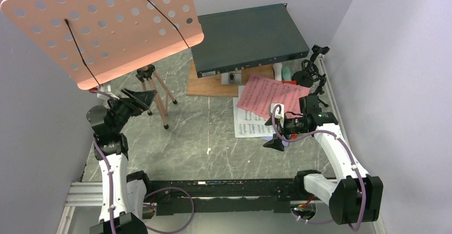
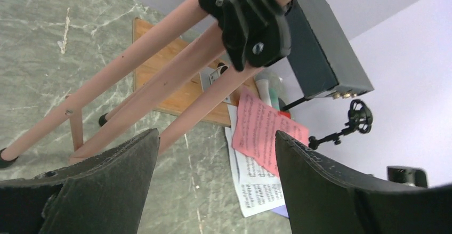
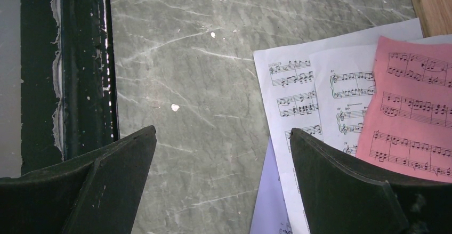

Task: Pack up the instrument practice props
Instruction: Unscrew the knob on the music stand.

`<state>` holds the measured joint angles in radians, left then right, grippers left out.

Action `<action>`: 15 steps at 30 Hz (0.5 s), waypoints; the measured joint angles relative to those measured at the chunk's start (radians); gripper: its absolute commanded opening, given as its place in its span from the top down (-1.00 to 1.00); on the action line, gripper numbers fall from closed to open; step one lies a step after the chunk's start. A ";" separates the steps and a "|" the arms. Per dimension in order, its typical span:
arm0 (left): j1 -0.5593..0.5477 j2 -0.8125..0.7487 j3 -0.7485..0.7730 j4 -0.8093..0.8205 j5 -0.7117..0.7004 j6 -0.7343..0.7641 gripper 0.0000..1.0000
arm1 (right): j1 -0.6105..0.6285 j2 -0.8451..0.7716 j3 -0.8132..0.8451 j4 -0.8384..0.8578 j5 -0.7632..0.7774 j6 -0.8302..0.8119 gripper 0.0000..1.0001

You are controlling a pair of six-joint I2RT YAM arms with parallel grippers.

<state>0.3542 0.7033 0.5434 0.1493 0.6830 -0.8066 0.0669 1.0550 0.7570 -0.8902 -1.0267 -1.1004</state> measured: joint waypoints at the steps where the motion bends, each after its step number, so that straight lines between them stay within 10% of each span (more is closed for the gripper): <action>1: 0.000 -0.002 -0.020 0.026 0.006 0.008 -0.68 | 0.000 0.000 0.000 0.000 0.000 0.000 -0.99; 15: 0.000 0.020 -0.267 0.378 -0.052 0.091 -0.61 | 0.000 0.013 0.000 0.000 0.000 0.000 -0.99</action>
<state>0.3538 0.7231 0.2760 0.5278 0.6312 -0.7158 0.0669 1.0676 0.7570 -0.8902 -1.0264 -1.1007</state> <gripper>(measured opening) 0.827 0.994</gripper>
